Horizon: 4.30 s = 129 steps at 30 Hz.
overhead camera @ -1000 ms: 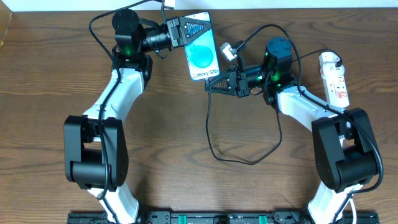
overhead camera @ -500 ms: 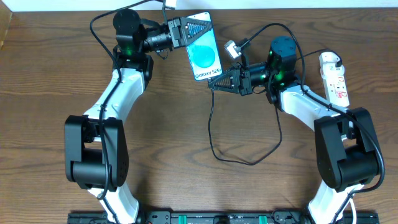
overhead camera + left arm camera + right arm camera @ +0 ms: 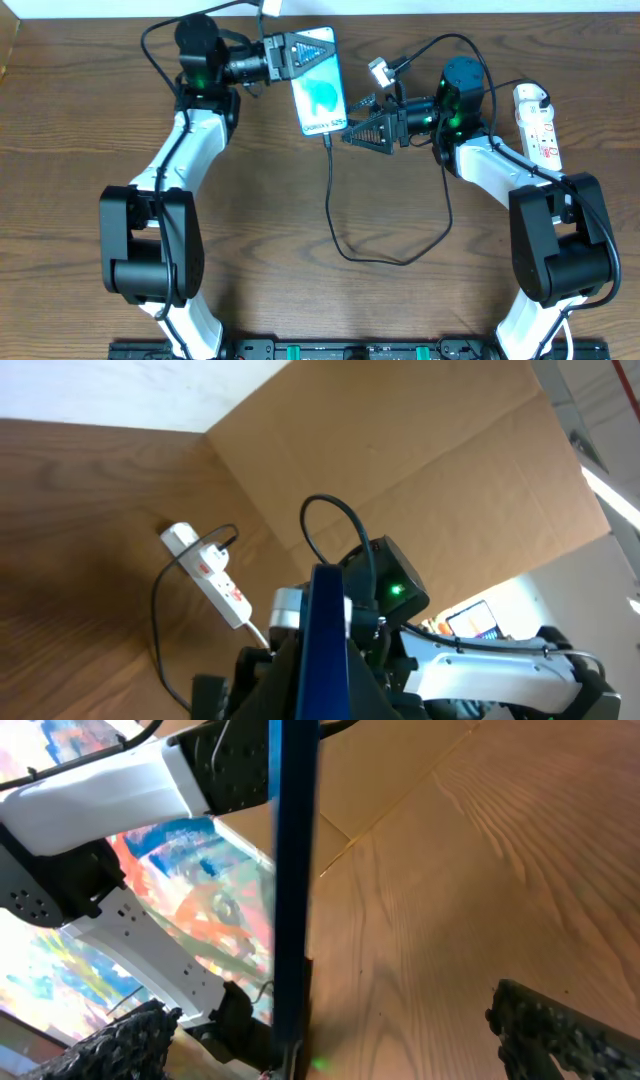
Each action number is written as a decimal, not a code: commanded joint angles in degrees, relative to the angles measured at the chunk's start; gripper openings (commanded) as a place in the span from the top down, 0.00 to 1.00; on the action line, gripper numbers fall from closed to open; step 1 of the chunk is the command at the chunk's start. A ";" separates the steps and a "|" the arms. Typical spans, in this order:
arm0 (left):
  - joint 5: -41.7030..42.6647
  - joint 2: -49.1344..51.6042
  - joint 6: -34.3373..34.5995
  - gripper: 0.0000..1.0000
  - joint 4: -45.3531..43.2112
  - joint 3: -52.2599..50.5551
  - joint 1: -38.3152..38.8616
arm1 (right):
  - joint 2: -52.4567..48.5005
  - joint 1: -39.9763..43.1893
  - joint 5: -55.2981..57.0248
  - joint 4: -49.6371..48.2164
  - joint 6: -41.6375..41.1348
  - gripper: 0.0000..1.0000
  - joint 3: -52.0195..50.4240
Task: Plug charger to phone and switch on socket
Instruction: 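Open the right gripper and retract it to the right, then lower the cabled phone toward the table center with the left gripper, then lay the phone flat on the table and open the left gripper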
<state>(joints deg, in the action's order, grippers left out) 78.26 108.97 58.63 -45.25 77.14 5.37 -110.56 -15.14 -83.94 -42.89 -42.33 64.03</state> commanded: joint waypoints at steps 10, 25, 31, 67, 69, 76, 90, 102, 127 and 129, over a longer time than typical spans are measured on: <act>0.61 -1.07 0.17 0.93 4.09 0.70 -1.51 | -0.20 9.44 20.63 13.22 -4.79 0.01 0.79; -1.22 -1.05 -5.14 0.93 11.32 0.70 -1.44 | 11.10 14.73 67.76 62.10 9.90 0.07 0.81; -7.87 -1.05 -19.30 0.93 33.59 0.70 -0.92 | 24.33 14.73 82.53 65.29 10.29 0.01 0.81; -32.48 18.40 -22.29 0.92 50.58 0.59 11.50 | 30.73 14.71 87.89 66.10 11.56 0.01 0.79; -32.48 19.21 -22.03 0.93 50.51 0.59 11.50 | 30.73 14.71 87.89 66.10 11.56 0.01 0.79; -32.48 19.52 -22.03 0.92 50.51 0.59 11.50 | 30.73 14.71 87.89 66.16 11.56 0.01 0.79; -32.50 19.52 -22.08 0.56 50.71 0.59 11.50 | 30.73 14.71 87.89 66.36 11.56 0.01 0.79; -37.73 19.52 -22.10 0.21 53.53 0.59 11.50 | 30.73 14.71 87.89 66.38 11.56 0.01 0.79; -44.98 19.52 -22.12 0.11 56.59 0.63 11.50 | 30.73 14.67 87.86 66.53 11.56 0.01 0.79; -45.48 19.52 -22.10 0.11 56.85 0.66 11.50 | 30.73 14.67 87.86 66.51 11.54 0.01 0.79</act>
<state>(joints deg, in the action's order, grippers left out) 43.09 124.60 37.30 8.93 80.36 17.17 -80.09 -0.64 3.07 23.40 -31.53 64.49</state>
